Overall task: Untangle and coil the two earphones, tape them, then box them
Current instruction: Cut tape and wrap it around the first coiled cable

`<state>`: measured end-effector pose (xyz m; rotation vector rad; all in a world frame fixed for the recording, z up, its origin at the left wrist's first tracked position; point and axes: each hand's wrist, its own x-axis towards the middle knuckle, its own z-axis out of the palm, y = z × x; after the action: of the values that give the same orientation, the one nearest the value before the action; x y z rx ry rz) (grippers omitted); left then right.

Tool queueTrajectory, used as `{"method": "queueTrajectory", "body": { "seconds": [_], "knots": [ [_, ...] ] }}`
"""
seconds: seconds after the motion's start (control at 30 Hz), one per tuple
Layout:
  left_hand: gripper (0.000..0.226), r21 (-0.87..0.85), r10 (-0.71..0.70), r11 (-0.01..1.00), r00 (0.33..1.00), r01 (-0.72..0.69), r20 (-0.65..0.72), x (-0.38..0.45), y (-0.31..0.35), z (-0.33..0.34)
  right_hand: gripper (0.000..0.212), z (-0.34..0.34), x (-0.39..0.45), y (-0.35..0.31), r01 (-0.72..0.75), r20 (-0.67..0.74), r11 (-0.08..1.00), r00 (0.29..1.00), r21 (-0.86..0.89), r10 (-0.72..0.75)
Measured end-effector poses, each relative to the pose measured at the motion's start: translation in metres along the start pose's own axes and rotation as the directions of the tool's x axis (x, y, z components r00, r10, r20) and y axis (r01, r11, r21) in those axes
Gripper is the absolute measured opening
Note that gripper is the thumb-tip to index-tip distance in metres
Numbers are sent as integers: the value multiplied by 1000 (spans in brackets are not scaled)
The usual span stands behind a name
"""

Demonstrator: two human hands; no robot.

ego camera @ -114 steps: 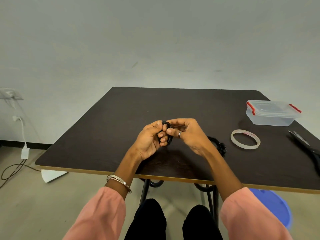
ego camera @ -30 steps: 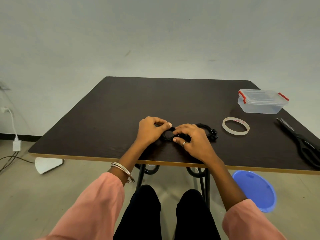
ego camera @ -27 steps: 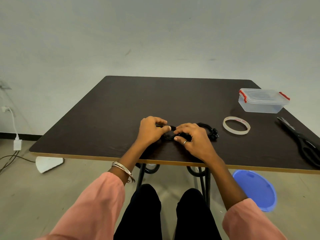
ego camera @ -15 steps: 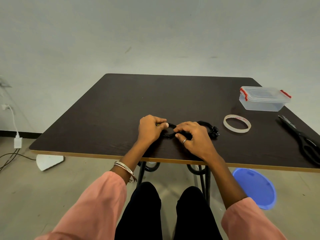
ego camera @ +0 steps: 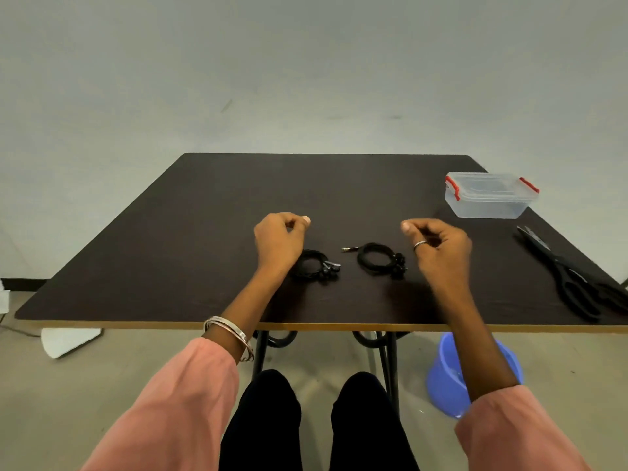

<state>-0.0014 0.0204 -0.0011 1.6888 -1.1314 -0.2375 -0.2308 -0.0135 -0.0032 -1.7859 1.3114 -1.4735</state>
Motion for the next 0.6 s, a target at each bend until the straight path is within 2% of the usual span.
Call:
{"method": "queueTrajectory", "body": {
  "seconds": [0.1, 0.2, 0.27, 0.37, 0.47, 0.6],
  "knots": [
    [13, -51, 70, 996, 995, -67, 70, 2, 19, 19, 14, -29, 18, 16, -85, -35, 978, 996, -188, 80],
    [17, -48, 159, 987, 964, -152, 215, 1, 36, 46, 18, -44, 28, 30, -98, 104, 928, 984, -359, 144],
    [21, -28, 188, 981, 925, -190, 329, 0, 46, 63, 24, -43, 30, 36, -53, 206, 862, 962, -505, 180],
    [25, 33, 205, 970, 880, -242, 429, -3, 56, 86, 22, -36, 31, 37, 56, 277, 709, 940, -703, 200],
    [26, 78, 207, 959, 860, -273, 467, -7, 61, 97, 15, -32, 33, 37, 90, 281, 665, 941, -742, 186],
    [27, 140, 191, 946, 850, -294, 490, -7, 61, 99, 11, -38, 30, 43, 45, 228, 755, 964, -654, 140]
  ]
}}
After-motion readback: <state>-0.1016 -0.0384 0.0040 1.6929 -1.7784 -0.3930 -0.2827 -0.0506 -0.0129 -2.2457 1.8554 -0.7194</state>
